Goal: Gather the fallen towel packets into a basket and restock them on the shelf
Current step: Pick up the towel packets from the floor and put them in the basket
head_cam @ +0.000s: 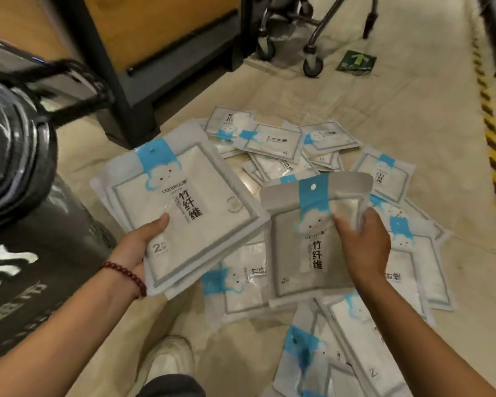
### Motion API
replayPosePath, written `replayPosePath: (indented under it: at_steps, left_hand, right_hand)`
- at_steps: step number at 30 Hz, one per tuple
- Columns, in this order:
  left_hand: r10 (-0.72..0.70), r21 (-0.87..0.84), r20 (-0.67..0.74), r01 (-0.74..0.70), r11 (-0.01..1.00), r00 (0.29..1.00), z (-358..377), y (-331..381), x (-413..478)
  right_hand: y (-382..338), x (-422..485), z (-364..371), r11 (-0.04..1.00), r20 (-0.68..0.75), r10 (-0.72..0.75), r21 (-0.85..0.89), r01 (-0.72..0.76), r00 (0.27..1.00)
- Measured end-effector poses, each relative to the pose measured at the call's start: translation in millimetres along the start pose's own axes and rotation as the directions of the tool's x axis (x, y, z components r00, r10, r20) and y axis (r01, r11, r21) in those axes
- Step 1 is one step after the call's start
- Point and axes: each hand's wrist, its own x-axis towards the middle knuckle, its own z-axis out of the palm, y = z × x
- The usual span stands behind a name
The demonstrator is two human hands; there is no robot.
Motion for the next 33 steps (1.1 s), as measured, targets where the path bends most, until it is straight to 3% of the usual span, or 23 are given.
replayPosePath:
  at_steps: [6,9,14,20,26,30,33]
  left_hand:
    - [0.060,0.090,0.023,-0.062,0.994,0.998,41,53,-54]
    - [0.108,0.181,0.041,-0.114,0.977,0.993,58,74,-83]
    - [0.292,0.258,0.077,-0.302,0.918,0.953,72,125,-138]
    - [0.538,0.261,0.011,-0.522,0.812,0.843,25,204,-212]
    - [0.683,0.304,-0.263,-0.614,0.729,0.681,-76,245,-278]
    - [0.702,0.338,-0.397,-0.616,0.711,0.592,-138,259,-295]
    - [0.666,0.310,-0.469,-0.598,0.739,0.580,-186,264,-287]
  right_hand:
    - [-41,8,-45,0.967,-0.148,0.229,0.148,-0.207,0.962]
    - [-62,5,-62,0.948,-0.123,0.225,0.259,-0.188,0.966]
    - [-119,-6,-90,0.885,-0.095,0.009,0.465,0.036,0.995]
    - [-231,-21,-105,0.718,0.000,-0.279,0.664,0.209,0.960]
    - [-344,-83,-60,0.591,0.128,-0.467,0.781,0.201,0.875]
    - [-391,-128,-21,0.530,0.169,-0.518,0.833,0.159,0.838]
    - [-423,-158,11,0.492,0.204,-0.546,0.863,0.114,0.813]
